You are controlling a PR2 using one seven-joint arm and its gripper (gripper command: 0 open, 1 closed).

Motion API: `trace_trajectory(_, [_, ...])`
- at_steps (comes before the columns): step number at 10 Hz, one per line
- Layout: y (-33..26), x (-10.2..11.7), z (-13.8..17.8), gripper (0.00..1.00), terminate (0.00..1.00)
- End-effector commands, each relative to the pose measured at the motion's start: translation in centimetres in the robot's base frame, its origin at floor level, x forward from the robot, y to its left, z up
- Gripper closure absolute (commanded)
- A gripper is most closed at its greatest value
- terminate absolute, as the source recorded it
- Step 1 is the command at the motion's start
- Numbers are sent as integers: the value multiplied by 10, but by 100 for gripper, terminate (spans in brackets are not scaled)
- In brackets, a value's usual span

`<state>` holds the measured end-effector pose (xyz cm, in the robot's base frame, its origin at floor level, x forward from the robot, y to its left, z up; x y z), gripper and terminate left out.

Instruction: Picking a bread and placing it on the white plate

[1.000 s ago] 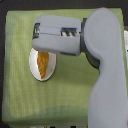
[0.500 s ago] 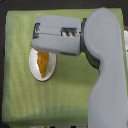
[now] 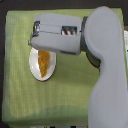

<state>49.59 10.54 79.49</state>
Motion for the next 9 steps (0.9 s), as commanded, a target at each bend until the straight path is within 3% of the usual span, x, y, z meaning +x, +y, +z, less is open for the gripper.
trace_trajectory(1, [-9, 10, 60, 0, 0])
trace_trajectory(2, [-14, 21, 87, 0, 0])
trace_trajectory(6, [-32, 24, 127, 0, 0])
trace_trajectory(9, [-71, 26, 140, 0, 0])
